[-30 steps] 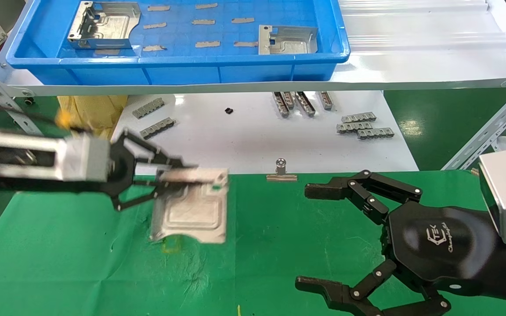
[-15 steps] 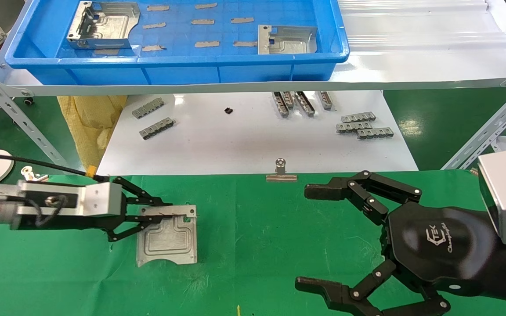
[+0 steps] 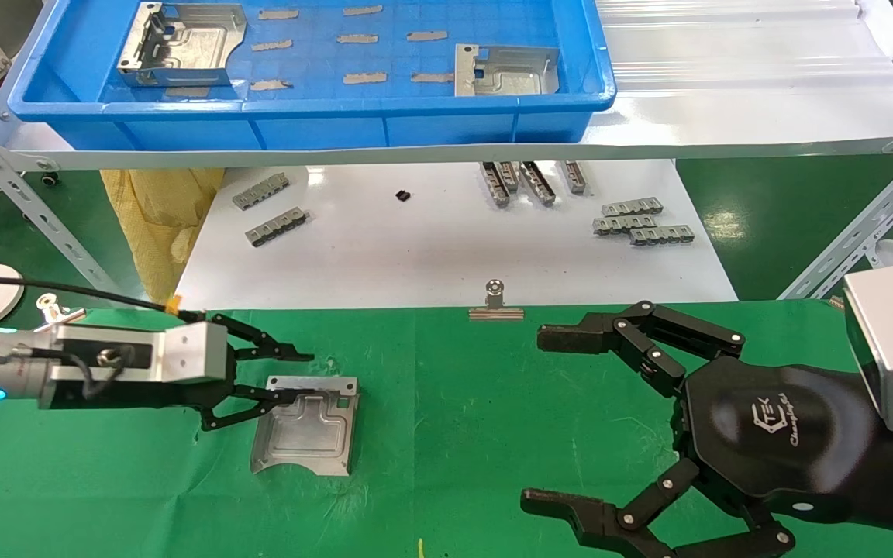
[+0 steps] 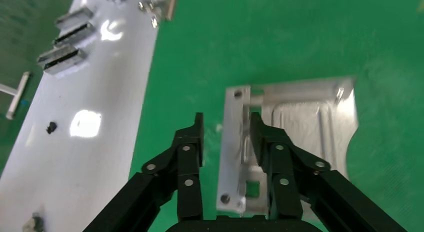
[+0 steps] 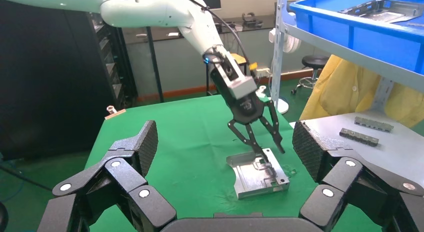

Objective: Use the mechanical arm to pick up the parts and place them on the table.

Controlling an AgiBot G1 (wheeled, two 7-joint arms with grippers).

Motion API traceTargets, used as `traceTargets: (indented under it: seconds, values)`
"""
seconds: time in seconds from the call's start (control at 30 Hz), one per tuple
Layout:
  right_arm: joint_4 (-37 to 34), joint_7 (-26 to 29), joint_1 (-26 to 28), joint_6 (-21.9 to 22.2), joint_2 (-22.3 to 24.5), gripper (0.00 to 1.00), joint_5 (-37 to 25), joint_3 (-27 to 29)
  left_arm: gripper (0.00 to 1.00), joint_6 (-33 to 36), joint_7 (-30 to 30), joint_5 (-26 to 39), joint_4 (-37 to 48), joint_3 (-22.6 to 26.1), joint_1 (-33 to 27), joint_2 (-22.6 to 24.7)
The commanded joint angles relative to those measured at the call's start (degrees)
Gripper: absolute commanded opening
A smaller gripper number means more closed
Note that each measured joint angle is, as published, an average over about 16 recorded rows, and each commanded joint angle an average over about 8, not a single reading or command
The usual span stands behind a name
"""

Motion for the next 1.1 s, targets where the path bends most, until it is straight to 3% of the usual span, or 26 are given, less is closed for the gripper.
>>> traceTargets:
  seconds: [0.03, 0.37, 0.67, 1.1]
  values:
    - [0.0, 0.0, 0.0, 0.0, 0.0, 1.0, 0.0, 0.0, 1.0, 2.03, -0.45, -0.34, 1.11, -0.16, -0.49, 0.0]
    - [-0.01, 0.0, -0.01, 0.01, 0.0, 1.0, 0.01, 0.0, 1.0, 4.98, -10.38, -7.34, 4.42, -3.38, 3.44, -1.45]
    - [-0.01, -0.01, -0.01, 0.02, 0.01, 1.0, 0.02, 0.0, 1.0, 5.05, -10.4, -7.69, 4.34, -3.55, 3.83, -1.56]
    - [-0.02, -0.01, -0.01, 0.02, 0.01, 1.0, 0.03, -0.01, 1.0, 4.04, -17.24, -11.28, -7.22, -7.25, 8.7, -4.8]
